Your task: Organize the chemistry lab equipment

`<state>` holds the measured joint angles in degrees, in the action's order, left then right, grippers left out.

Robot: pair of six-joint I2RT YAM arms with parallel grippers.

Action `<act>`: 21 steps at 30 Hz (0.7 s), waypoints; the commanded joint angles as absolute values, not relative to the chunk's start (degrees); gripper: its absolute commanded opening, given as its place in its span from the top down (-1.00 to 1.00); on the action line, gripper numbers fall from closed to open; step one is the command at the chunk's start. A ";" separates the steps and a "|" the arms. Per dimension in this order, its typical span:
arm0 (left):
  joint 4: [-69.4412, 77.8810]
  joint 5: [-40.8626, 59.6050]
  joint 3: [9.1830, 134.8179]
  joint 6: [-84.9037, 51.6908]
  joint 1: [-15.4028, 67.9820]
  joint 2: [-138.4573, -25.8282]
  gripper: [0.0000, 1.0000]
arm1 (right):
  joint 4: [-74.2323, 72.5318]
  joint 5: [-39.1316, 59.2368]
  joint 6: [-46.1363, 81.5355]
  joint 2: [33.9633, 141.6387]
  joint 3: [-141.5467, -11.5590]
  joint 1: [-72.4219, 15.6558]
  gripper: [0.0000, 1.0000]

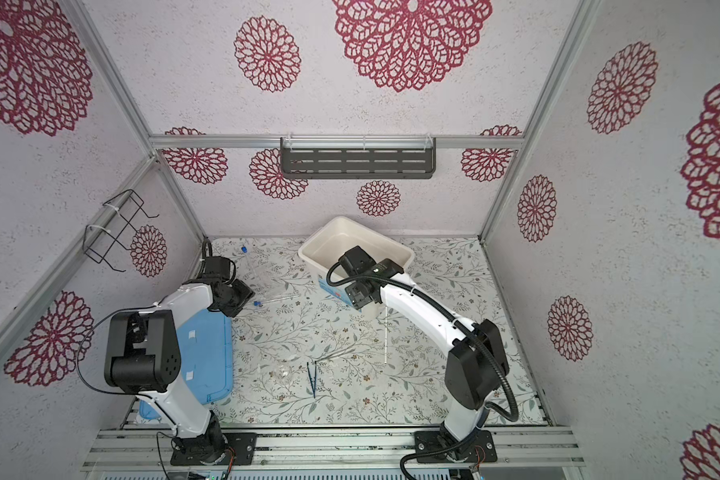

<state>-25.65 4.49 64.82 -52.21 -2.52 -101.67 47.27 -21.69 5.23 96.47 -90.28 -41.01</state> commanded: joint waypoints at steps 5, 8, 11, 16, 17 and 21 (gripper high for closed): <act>-25.23 4.66 64.00 -52.50 -1.38 -100.23 -0.14 | 37.27 -11.23 3.63 84.23 -88.04 -42.10 -0.98; -27.84 3.20 66.55 -54.13 -0.99 -101.98 -0.09 | 31.58 -9.65 3.69 79.66 -84.98 -42.10 -0.98; -28.62 1.44 68.04 -57.00 -0.83 -102.96 -0.09 | 27.51 -8.87 3.69 76.35 -82.28 -42.10 -0.98; -29.52 0.23 69.95 -62.92 -0.96 -104.65 -0.11 | 26.41 -9.72 4.04 73.64 -80.73 -42.11 -0.98; -29.52 0.31 70.07 -64.61 -0.97 -105.00 -0.10 | 26.54 -9.90 4.05 73.43 -80.68 -42.10 -0.98; -27.44 1.48 69.27 -71.52 -0.97 -106.32 -0.06 | 27.15 -10.12 4.23 72.58 -80.35 -42.10 -0.98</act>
<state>-28.14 2.00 69.43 -64.07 -1.02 -104.99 28.34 -10.17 4.12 74.74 -80.20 -42.09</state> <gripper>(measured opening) 0.533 0.989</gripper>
